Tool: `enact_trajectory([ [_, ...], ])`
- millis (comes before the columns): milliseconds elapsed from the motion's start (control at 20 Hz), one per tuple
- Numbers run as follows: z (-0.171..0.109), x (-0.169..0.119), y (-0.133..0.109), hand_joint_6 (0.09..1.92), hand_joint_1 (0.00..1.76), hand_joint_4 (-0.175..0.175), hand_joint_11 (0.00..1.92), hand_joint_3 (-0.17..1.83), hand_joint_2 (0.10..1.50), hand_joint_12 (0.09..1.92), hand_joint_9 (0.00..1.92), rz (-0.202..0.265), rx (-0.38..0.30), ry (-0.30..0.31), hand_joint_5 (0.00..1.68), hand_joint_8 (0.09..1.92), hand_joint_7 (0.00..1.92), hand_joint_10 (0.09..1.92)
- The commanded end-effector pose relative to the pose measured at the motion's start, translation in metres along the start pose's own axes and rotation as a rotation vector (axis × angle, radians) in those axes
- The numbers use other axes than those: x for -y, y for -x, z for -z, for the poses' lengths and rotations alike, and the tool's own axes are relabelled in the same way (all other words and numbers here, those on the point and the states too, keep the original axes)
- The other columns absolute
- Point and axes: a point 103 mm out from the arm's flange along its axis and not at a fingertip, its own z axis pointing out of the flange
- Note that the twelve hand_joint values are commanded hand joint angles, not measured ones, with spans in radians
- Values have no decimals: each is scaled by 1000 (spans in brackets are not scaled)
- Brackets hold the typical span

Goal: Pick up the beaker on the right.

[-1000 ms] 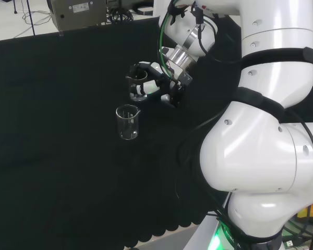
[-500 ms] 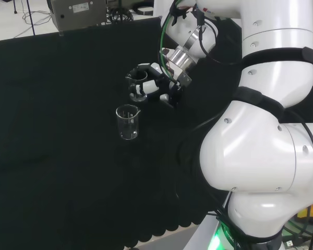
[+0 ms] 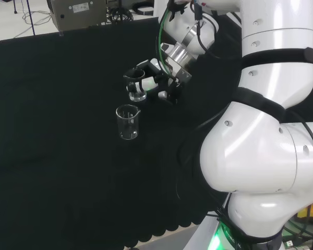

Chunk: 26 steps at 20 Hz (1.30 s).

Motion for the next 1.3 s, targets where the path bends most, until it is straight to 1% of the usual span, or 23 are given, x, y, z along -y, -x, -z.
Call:
enact_trajectory([
  [50,48,-5,-33,281,1160,84,1305,381,760,764,1518,99,133,108,1424,202,1477,87],
  [150,57,-4,-39,247,1161,100,1380,384,755,720,1588,115,155,115,1441,164,1552,87],
  [250,67,-2,-44,238,1161,110,1414,394,749,694,1619,120,171,111,1448,146,1590,87],
  [300,71,-1,-47,239,1216,7,1420,369,762,681,1625,121,180,99,1440,129,1566,87],
  [350,75,0,-49,243,1260,-75,1421,331,783,672,1628,119,189,88,1431,120,1541,87],
  [400,78,2,-51,246,1286,-124,1420,305,797,667,1630,115,202,77,1425,116,1525,87],
  [450,81,4,-53,248,1300,-151,1419,289,806,664,1631,110,208,60,1421,115,1516,87],
  [500,84,6,-55,249,1307,-164,1418,281,811,662,1631,107,218,48,1419,115,1511,87],
  [600,89,11,-59,251,1312,-174,1417,274,815,661,1631,98,237,29,1417,115,1507,87],
  [650,92,14,-62,262,1263,-104,1424,294,807,660,1649,94,248,12,1419,139,1559,87],
  [700,94,17,-65,312,1222,-42,1433,368,772,651,1667,89,263,-4,1408,164,1604,87],
  [750,97,20,-68,381,1197,2,1441,456,731,643,1682,86,277,-12,1389,185,1633,87],
  [800,100,23,-71,430,1183,27,1447,515,704,638,1694,84,288,-19,1374,200,1653,87],
  [850,103,26,-74,460,1176,39,1451,549,688,636,1702,80,302,-22,1366,208,1663,87],
  [1000,111,35,-82,531,1173,30,1461,613,661,632,1714,69,333,-34,1341,230,1670,87],
  [1200,121,48,-91,545,1173,27,1464,626,655,632,1719,61,362,-46,1337,236,1673,87],
  [1300,124,54,-97,547,1173,26,1464,629,654,632,1720,64,384,-64,1336,239,1675,87],
])
